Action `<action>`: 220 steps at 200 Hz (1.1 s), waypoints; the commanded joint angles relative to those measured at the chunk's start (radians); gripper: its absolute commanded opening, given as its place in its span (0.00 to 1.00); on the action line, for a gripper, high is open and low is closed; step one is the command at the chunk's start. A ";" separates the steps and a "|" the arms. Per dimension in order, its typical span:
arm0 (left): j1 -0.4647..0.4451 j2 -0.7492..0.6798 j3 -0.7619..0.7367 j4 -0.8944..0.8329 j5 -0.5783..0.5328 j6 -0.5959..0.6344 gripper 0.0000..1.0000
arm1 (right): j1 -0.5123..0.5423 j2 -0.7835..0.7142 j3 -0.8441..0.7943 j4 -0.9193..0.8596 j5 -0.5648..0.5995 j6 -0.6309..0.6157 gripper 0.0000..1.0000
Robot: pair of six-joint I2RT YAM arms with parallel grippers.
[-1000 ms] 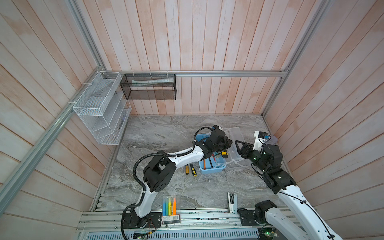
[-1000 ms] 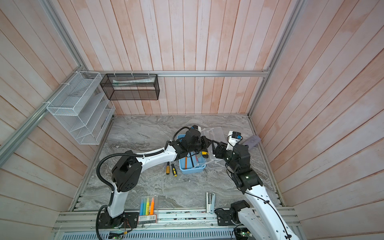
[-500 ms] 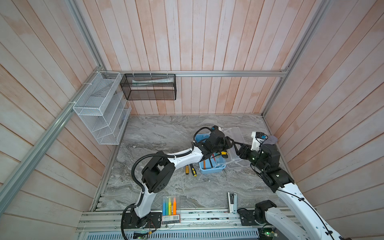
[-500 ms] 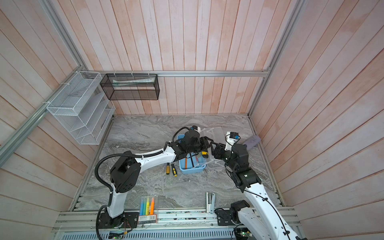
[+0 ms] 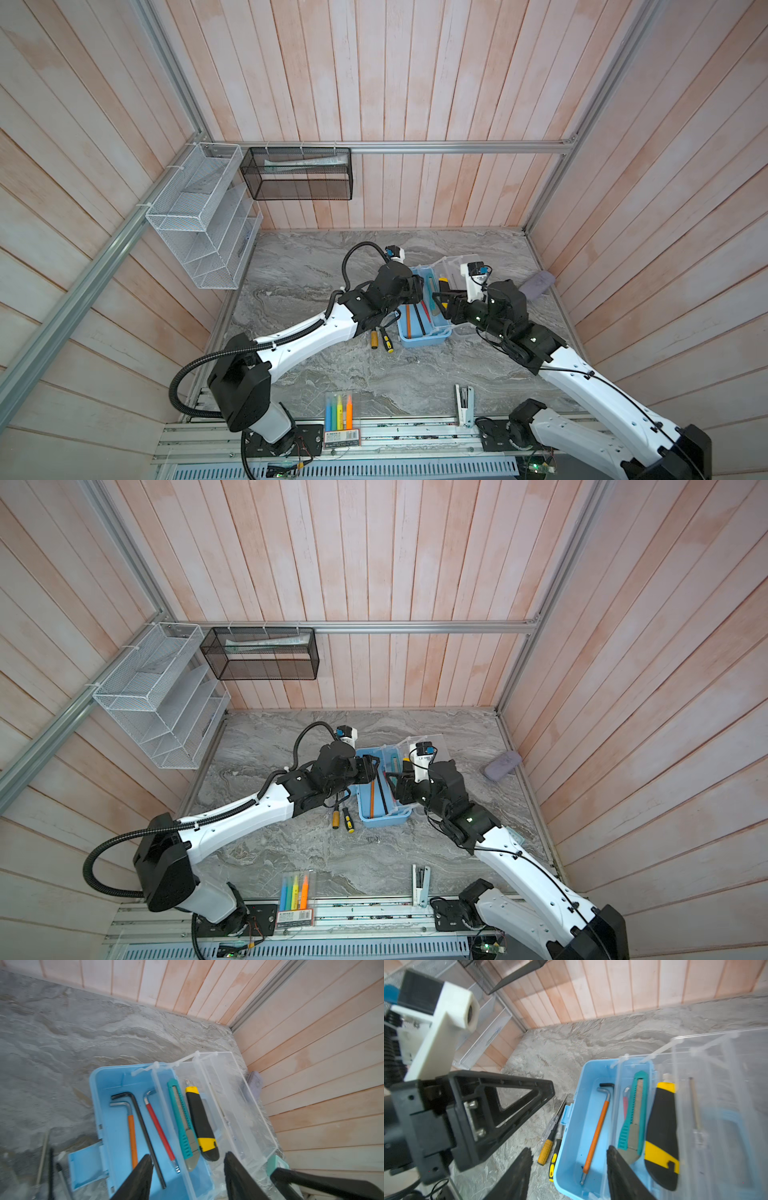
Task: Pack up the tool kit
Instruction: 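Move the left gripper back over the yellow-handled screwdriver beside the box, then lower the left gripper and close it on the yellow-handled screwdriver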
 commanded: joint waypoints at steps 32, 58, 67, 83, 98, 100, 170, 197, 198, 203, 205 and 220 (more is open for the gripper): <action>0.047 -0.082 -0.213 -0.210 -0.101 -0.005 0.57 | 0.152 0.144 0.042 0.003 0.097 0.016 0.56; 0.077 -0.089 -0.280 -0.177 -0.076 -0.015 0.51 | 0.167 0.214 0.041 0.030 0.081 0.033 0.55; 0.082 -0.087 -0.295 -0.158 -0.068 -0.015 0.51 | 0.167 0.231 0.040 0.040 0.078 0.038 0.54; 0.083 -0.065 -0.303 -0.146 -0.059 -0.015 0.46 | 0.169 0.254 0.042 0.051 0.075 0.042 0.54; 0.083 -0.040 -0.299 -0.151 -0.052 -0.018 0.43 | 0.169 0.266 0.046 0.051 0.076 0.043 0.54; 0.083 -0.037 -0.300 -0.151 -0.050 -0.018 0.43 | 0.169 0.267 0.045 0.052 0.078 0.042 0.54; 0.063 0.020 -0.308 -0.138 -0.025 -0.038 0.39 | 0.168 0.280 0.021 0.083 0.080 0.048 0.54; 0.043 0.058 -0.297 -0.146 -0.024 -0.061 0.38 | 0.167 0.272 0.006 0.091 0.081 0.049 0.54; 0.042 0.060 -0.296 -0.146 -0.024 -0.062 0.38 | 0.167 0.272 0.005 0.092 0.081 0.049 0.54; 0.039 0.067 -0.296 -0.149 -0.023 -0.067 0.38 | 0.167 0.270 0.002 0.092 0.080 0.049 0.54; 0.039 0.069 -0.295 -0.150 -0.023 -0.068 0.38 | 0.168 0.268 0.001 0.094 0.081 0.049 0.54; 0.036 0.082 -0.291 -0.161 -0.027 -0.079 0.38 | 0.166 0.264 -0.005 0.095 0.082 0.049 0.54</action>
